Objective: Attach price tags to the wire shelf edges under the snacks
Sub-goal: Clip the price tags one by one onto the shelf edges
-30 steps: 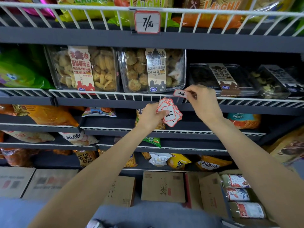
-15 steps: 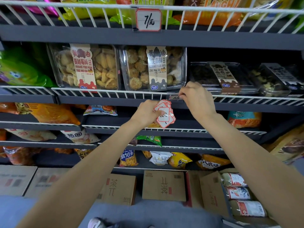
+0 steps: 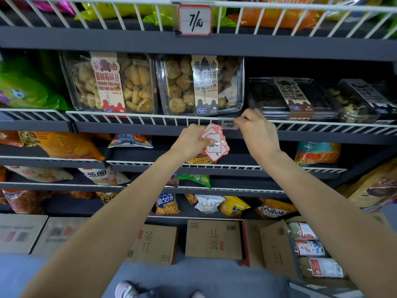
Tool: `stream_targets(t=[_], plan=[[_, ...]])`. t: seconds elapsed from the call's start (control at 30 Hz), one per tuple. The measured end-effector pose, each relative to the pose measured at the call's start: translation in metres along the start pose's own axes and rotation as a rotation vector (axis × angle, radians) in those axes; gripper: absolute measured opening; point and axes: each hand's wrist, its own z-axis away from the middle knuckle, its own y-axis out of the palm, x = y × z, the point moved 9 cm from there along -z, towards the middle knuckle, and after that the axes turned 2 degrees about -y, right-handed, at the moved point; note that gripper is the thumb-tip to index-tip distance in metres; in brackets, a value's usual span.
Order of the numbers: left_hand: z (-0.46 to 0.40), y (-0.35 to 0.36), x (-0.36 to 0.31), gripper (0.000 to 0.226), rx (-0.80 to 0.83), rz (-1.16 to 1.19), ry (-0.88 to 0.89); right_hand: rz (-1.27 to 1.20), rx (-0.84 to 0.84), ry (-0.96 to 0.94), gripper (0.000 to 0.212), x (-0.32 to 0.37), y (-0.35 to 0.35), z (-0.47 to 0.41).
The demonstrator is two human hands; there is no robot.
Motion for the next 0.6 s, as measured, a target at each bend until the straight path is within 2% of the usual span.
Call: stream_targets(t=[0.2, 0.37, 0.5, 0.57, 0.6], plan=[[-0.001, -0.002, 0.0, 0.02, 0.001, 0.015, -0.028, 0.046, 0.028, 0.003, 0.029, 0.006, -0.005, -0.004], [-0.002, -0.008, -0.009, 0.006, 0.006, 0.018, -0.011, 0.039, 0.023, 0.03, 0.021, 0.005, -0.012, -0.003], [0.004, -0.024, -0.015, 0.018, -0.064, 0.121, -0.003, 0.009, 0.099, 0.045, 0.02, 0.011, -0.017, -0.002], [0.012, -0.036, -0.014, 0.019, -0.126, 0.214, -0.014, -0.076, 0.113, 0.068, 0.02, 0.016, -0.021, -0.001], [0.018, -0.043, -0.013, 0.019, -0.155, 0.291, -0.027, -0.222, 0.102, 0.106, 0.02, 0.018, -0.025, -0.002]])
